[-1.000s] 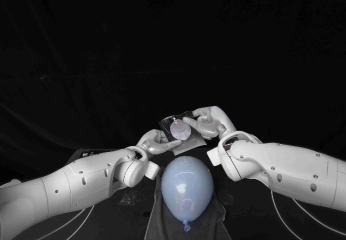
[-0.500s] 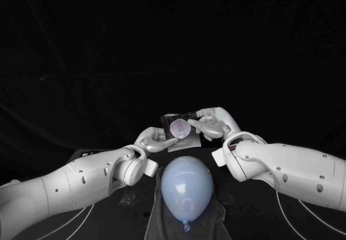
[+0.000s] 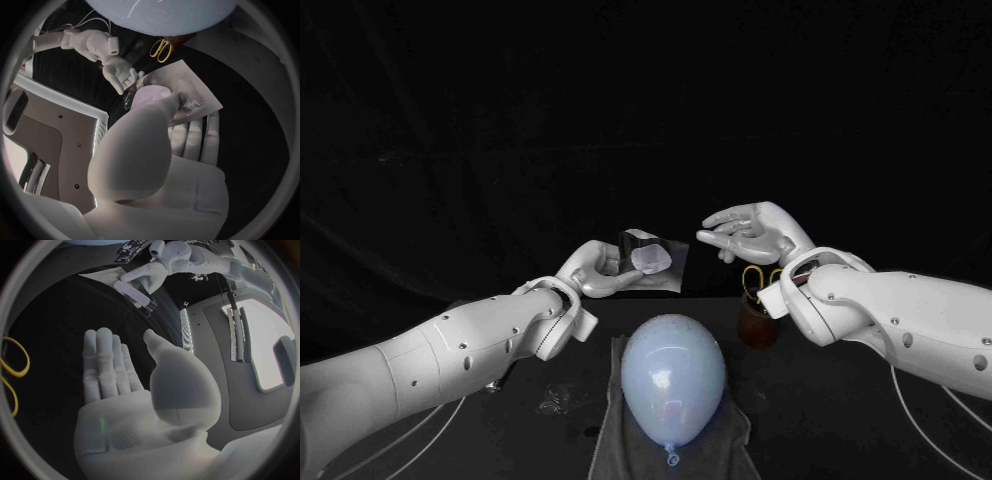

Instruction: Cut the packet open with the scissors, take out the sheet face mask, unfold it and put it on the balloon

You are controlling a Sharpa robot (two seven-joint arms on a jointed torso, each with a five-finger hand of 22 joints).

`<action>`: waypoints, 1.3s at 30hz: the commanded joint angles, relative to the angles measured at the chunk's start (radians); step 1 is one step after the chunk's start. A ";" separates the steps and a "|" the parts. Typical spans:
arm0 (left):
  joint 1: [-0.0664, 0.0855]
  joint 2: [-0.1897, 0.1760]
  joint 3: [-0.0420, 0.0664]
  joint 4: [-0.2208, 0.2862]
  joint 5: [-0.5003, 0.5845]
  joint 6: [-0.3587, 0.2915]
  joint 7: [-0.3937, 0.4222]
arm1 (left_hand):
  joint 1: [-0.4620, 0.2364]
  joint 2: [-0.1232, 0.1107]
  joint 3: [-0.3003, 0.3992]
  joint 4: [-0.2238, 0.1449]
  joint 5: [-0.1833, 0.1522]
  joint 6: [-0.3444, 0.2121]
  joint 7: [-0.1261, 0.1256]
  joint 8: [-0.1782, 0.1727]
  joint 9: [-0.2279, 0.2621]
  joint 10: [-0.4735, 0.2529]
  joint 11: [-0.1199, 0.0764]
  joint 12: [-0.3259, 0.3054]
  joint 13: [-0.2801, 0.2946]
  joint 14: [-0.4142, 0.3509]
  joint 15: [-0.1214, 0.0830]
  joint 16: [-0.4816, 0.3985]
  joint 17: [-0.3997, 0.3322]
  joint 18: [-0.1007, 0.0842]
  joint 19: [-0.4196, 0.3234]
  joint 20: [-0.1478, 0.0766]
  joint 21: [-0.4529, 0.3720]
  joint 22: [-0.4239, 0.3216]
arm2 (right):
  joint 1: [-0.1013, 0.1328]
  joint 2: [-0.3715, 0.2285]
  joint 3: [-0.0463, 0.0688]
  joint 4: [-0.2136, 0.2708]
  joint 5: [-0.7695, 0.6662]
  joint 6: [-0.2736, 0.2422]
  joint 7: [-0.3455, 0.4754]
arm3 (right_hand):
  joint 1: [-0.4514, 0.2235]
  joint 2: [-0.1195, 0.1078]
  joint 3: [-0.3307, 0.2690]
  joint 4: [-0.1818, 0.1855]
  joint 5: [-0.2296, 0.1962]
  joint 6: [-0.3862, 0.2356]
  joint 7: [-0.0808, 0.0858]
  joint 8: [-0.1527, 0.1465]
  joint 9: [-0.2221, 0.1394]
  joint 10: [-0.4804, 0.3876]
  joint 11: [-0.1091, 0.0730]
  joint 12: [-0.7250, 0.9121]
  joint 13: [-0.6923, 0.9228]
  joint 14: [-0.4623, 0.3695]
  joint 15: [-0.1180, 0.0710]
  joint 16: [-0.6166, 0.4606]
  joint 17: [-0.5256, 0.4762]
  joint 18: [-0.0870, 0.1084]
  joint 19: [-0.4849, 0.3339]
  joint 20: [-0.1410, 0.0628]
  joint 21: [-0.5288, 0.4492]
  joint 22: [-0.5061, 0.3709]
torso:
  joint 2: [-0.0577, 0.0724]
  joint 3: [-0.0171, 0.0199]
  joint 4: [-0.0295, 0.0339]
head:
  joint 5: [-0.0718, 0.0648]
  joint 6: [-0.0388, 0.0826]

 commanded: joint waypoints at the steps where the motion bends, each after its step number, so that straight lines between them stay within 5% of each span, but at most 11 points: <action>1: 0.011 0.013 0.001 -0.031 -0.238 -0.048 0.033 | -0.021 0.000 0.010 -0.013 0.002 -0.003 0.002 0.003 0.071 0.010 -0.006 -0.006 0.002 0.008 0.002 -0.008 0.003 -0.001 -0.012 0.001 0.015 0.009 | 0.019 -0.010 0.001 -0.020 -0.076 0.110 0.008 | 0.012 0.010 -0.024 0.015 0.004 0.029 -0.005 0.003 0.000 0.028 -0.008 -0.004 -0.027 0.063 -0.008 0.018 0.000 0.015 0.049 -0.011 0.005 -0.008 | -0.001 0.0005 -0.0014 | 0.000 0.001; 3: 0.015 0.020 0.001 -0.050 -0.277 -0.051 0.032 | -0.021 0.000 0.010 -0.013 0.002 -0.003 0.002 0.003 0.071 0.010 -0.006 -0.006 0.002 0.008 0.002 -0.008 0.003 -0.001 -0.012 0.001 0.015 0.009 | 0.031 -0.015 0.001 -0.031 -0.097 0.138 -0.005 | 0.029 0.027 -0.042 0.028 0.010 0.052 -0.022 -0.003 -0.005 0.080 -0.029 -0.004 -0.052 0.195 -0.038 0.099 0.032 0.013 0.155 -0.042 0.064 0.014 | 0.000 0.0006 -0.0002 | -0.001 0.002; 4: 0.019 0.026 0.000 -0.067 -0.309 -0.053 0.030 | -0.030 0.000 0.018 -0.025 0.002 -0.002 0.002 0.003 0.073 0.011 -0.006 -0.006 0.002 0.009 0.001 -0.010 0.005 -0.002 -0.019 0.000 0.028 0.018 | 0.043 -0.018 0.001 -0.039 -0.120 0.167 -0.020 | 0.038 0.032 -0.049 0.036 0.012 0.065 -0.036 -0.006 -0.008 0.124 -0.043 0.003 -0.057 0.318 -0.053 0.306 0.295 0.013 0.214 -0.060 0.114 0.042 | 0.000 0.0007 0.0000 | -0.001 0.001; 6: 0.024 0.036 -0.006 -0.091 -0.346 -0.055 0.027 | -0.038 0.000 0.023 -0.033 0.002 -0.002 0.002 0.003 0.075 0.012 -0.006 -0.006 0.002 0.010 0.001 -0.011 0.007 -0.002 -0.024 -0.001 0.040 0.026 | 0.057 -0.018 0.002 -0.048 -0.163 0.209 -0.045 | 0.062 0.038 -0.050 0.045 0.034 0.079 -0.044 -0.016 -0.014 0.168 -0.054 -0.001 -0.067 0.402 -0.065 0.517 0.595 -0.038 0.371 -0.074 0.410 0.316 | 0.000 0.0009 0.0005 | -0.003 0.000; 8: 0.028 0.048 -0.011 -0.117 -0.376 -0.055 0.024 | -0.040 -0.001 0.025 -0.036 0.002 -0.002 0.002 0.003 0.075 0.012 -0.006 -0.006 0.002 0.010 0.001 -0.012 0.008 -0.002 -0.026 -0.001 0.044 0.028 | 0.071 -0.013 0.002 -0.054 -0.218 0.252 -0.078 | 0.073 0.035 -0.047 0.049 0.040 0.088 -0.052 -0.021 -0.017 0.215 -0.065 0.013 -0.058 0.419 -0.072 0.587 0.702 -0.054 0.412 -0.082 0.508 0.409 | 0.000 0.0009 -0.0002 | -0.005 0.000; 11: 0.033 0.063 -0.017 -0.149 -0.408 -0.055 0.020 | -0.045 0.000 0.028 -0.041 0.002 -0.002 0.002 0.003 0.076 0.013 -0.006 -0.006 0.002 0.011 0.000 -0.013 0.009 -0.002 -0.029 -0.001 0.051 0.033 | 0.090 0.002 0.002 -0.056 -0.314 0.302 -0.130 | 0.092 0.011 -0.036 0.047 0.126 0.101 -0.065 -0.026 -0.019 0.300 -0.083 0.072 -0.007 0.427 -0.086 0.637 0.781 -0.073 0.452 -0.093 0.615 0.514 | 0.000 0.0010 -0.0010 | -0.007 -0.002; 13: 0.034 0.071 -0.019 -0.165 -0.422 -0.055 0.017 | -0.051 0.000 0.033 -0.048 0.002 -0.002 0.002 0.003 0.078 0.013 -0.006 -0.007 0.002 0.011 0.000 -0.014 0.011 -0.002 -0.034 -0.002 0.061 0.039 | 0.099 0.014 0.002 -0.054 -0.373 0.324 -0.166 | 0.094 -0.009 -0.030 0.053 0.179 0.120 -0.075 -0.023 -0.017 0.338 -0.095 0.204 0.122 0.429 -0.096 0.656 0.811 -0.095 0.498 -0.104 0.722 0.620 | 0.000 0.0010 -0.0009 | -0.009 -0.001; 16: 0.036 0.084 -0.022 -0.185 -0.441 -0.051 0.011 | -0.054 0.000 0.035 -0.053 0.002 -0.002 0.001 0.002 0.078 0.013 -0.006 -0.007 0.002 0.011 0.000 -0.015 0.011 -0.003 -0.037 -0.002 0.067 0.043 | 0.110 0.039 0.002 -0.051 -0.452 0.353 -0.225 | 0.069 -0.033 -0.004 0.089 0.242 0.144 -0.083 -0.019 0.003 0.360 -0.098 0.899 0.780 0.449 -0.097 0.721 0.952 -0.109 0.518 -0.105 0.798 0.701 | 0.001 0.0006 0.0001 | -0.014 -0.002; 22: 0.038 0.099 -0.026 -0.203 -0.464 -0.039 -0.001 | -0.059 0.001 0.039 -0.059 0.002 -0.001 0.002 0.002 0.080 0.013 -0.006 -0.007 0.002 0.012 0.000 -0.017 0.013 -0.002 -0.041 -0.003 0.077 0.050 | 0.118 0.084 0.002 -0.052 -0.523 0.372 -0.302 | 0.043 -0.043 0.008 0.122 0.237 0.143 -0.078 -0.015 0.034 0.420 -0.090 1.237 1.076 0.461 -0.087 0.746 1.021 -0.117 0.533 -0.096 0.840 0.750 | 0.001 -0.0008 0.0013 | -0.020 -0.003; 39: 0.039 0.105 -0.028 -0.200 -0.470 -0.025 -0.017 | -0.071 0.003 0.046 -0.072 0.002 -0.002 0.002 0.001 0.082 0.013 -0.006 -0.007 0.002 0.012 0.001 -0.020 0.016 -0.003 -0.053 -0.004 0.096 0.063 | 0.098 0.175 -0.001 -0.086 -0.643 0.327 -0.453 | 0.038 -0.040 0.009 0.132 0.235 0.140 -0.076 -0.014 0.046 0.424 -0.088 1.260 1.097 0.464 -0.086 0.751 1.035 -0.118 0.534 -0.094 0.845 0.758 | 0.001 0.0000 0.0011 | -0.023 -0.011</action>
